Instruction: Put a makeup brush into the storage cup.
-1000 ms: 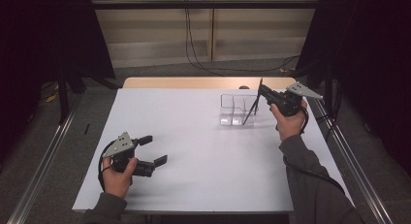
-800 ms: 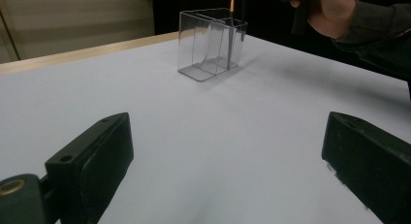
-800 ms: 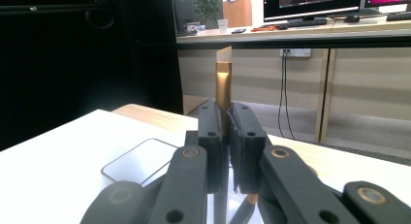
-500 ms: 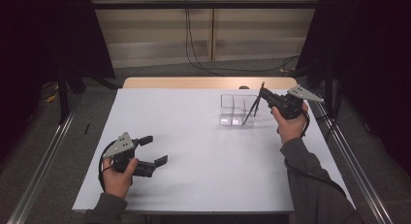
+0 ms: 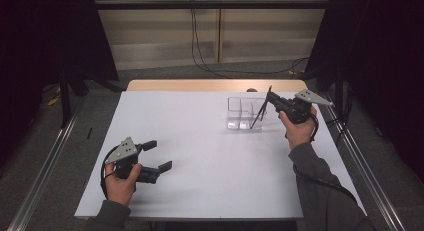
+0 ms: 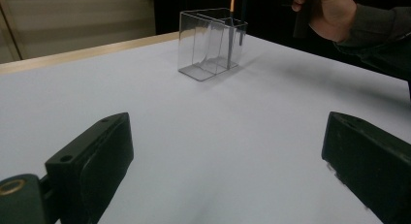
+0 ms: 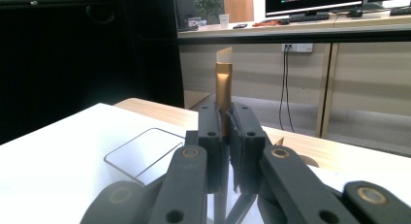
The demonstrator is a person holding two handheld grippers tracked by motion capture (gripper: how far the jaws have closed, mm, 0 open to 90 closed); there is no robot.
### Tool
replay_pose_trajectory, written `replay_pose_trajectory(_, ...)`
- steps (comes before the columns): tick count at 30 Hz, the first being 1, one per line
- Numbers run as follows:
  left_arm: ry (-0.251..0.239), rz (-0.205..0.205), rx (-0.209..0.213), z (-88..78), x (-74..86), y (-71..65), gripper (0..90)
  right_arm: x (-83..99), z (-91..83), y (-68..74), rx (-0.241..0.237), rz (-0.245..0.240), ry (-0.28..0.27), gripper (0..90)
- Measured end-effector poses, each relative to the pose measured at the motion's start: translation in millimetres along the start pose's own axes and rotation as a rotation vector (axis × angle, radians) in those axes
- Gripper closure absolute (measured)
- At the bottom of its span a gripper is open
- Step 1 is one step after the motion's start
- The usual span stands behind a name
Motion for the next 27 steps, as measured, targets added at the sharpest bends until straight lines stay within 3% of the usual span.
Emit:
replay_pose_trajectory(2, -0.002, -0.005, 0.015, -1.0, 0.4, -0.3, 4.2, 1.1, 0.9, 1.5, -0.003, 0.01, 0.002, 84.9)
replay_pose_trajectory(9, 0.0, 0.003, -0.01, -4.9, 1.0, 1.3, 4.2, 0.9, 3.4, 4.7, -0.012, 0.004, 0.005, 84.9)
replay_pose_trajectory(26, 0.003, 0.006, -0.002, -3.5, 1.1, -0.6, 4.2, 3.8, 0.3, 4.9, -0.007, 0.002, 0.022, 84.8)
replay_pose_trajectory(27, 0.004, 0.002, 0.012, -3.2, 1.3, -1.3, 4.2, 3.9, 0.4, 4.7, -0.007, -0.001, 0.022, 84.8)
Point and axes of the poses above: each handheld gripper's, and its own axes: z roughly forward along the jaws, x roughly out of its underside, y roughly to its left, the point moved 7 cm from there along z, roughly forward along the jaws, and after that the axes turned 13 degrees about -z, right-handed, at the moved point
